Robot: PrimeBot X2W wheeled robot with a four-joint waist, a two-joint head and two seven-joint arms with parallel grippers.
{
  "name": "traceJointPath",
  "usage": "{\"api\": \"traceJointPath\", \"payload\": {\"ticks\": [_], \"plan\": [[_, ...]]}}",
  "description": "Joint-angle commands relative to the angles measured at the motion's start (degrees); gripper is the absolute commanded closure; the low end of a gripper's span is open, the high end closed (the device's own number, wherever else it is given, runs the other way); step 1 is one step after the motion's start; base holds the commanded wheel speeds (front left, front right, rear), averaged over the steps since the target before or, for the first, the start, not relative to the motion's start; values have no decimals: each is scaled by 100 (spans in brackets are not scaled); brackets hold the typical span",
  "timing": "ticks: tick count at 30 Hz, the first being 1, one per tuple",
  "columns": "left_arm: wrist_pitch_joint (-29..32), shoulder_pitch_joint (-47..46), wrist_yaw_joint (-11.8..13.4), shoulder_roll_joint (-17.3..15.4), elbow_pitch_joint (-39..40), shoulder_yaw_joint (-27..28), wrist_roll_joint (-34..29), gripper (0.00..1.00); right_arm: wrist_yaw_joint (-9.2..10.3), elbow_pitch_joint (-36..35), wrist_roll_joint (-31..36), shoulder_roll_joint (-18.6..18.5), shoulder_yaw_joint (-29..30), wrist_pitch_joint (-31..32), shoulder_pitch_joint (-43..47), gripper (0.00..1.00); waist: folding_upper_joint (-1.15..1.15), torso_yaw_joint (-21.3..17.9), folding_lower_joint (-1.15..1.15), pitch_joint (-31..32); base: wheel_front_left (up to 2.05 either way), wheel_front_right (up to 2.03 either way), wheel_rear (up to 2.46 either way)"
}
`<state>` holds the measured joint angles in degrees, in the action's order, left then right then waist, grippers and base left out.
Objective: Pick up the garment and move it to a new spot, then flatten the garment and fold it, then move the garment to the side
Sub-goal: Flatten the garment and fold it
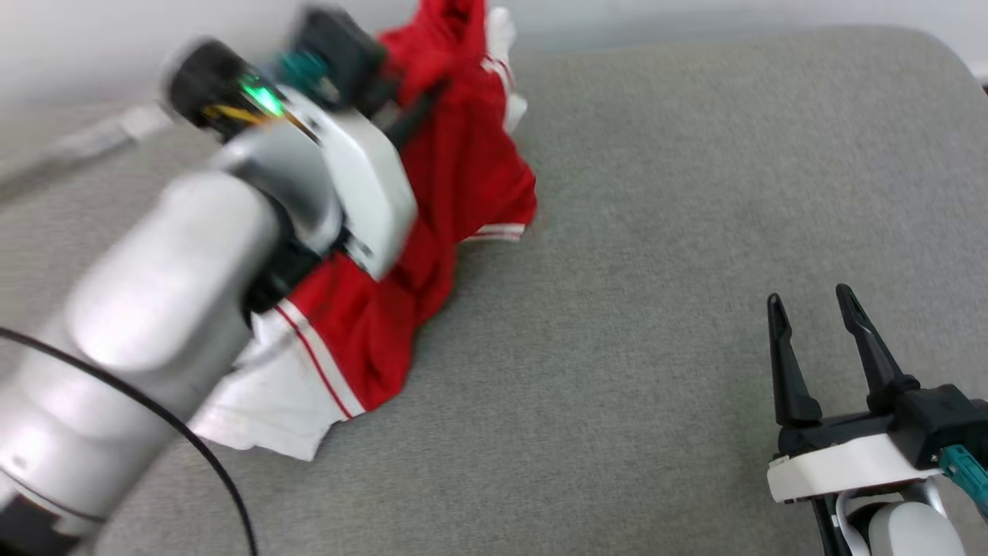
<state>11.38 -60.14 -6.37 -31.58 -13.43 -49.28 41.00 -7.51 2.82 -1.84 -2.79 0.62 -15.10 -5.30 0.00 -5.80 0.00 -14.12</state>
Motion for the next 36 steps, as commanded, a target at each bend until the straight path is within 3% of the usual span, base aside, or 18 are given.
{"api": "traceJointPath", "payload": {"ticks": [1,7,12,17,18,19,24,29,33,36], "plan": [[-89,232,52,118,110,-116,-79,100,4,22,12,-17,33,-9,75,0,0,223,0,257,0,0,0],[-420,1214,394,664,619,-897,-504,100,4,34,71,-18,360,-9,114,0,0,370,0,541,0,0,0],[-715,2126,761,1306,316,-1527,-709,100,4,-15,83,-15,665,-9,26,0,0,345,0,678,0,0,0],[-907,2696,726,1855,-378,-2006,-742,100,4,-30,149,-15,729,-9,-8,0,0,310,0,753,0,0,0],[-930,2760,698,1929,-506,-2065,-782,56,4,-28,162,-16,732,-9,-2,0,0,309,0,766,0,0,0],[-926,2848,640,2005,-652,-2129,-783,0,4,-28,170,-16,730,-9,7,0,0,310,0,776,0,0,0],[-1039,3022,407,2153,-1028,-2244,-848,0,4,18,162,-16,622,-9,111,0,0,355,0,843,0,0,0],[-1544,3018,457,2096,-805,-1915,-666,0,4,68,170,-16,551,-9,214,0,0,457,0,996,0,0,0],[-1974,2980,689,1816,-318,-1357,-434,0,4,73,174,-16,545,-9,280,0,0,544,0,1148,0,0,0],[-2259,2950,1011,1463,108,-841,-339,0,4,65,192,-16,547,-9,316,0,0,609,0,1237,0,0,0]]}}
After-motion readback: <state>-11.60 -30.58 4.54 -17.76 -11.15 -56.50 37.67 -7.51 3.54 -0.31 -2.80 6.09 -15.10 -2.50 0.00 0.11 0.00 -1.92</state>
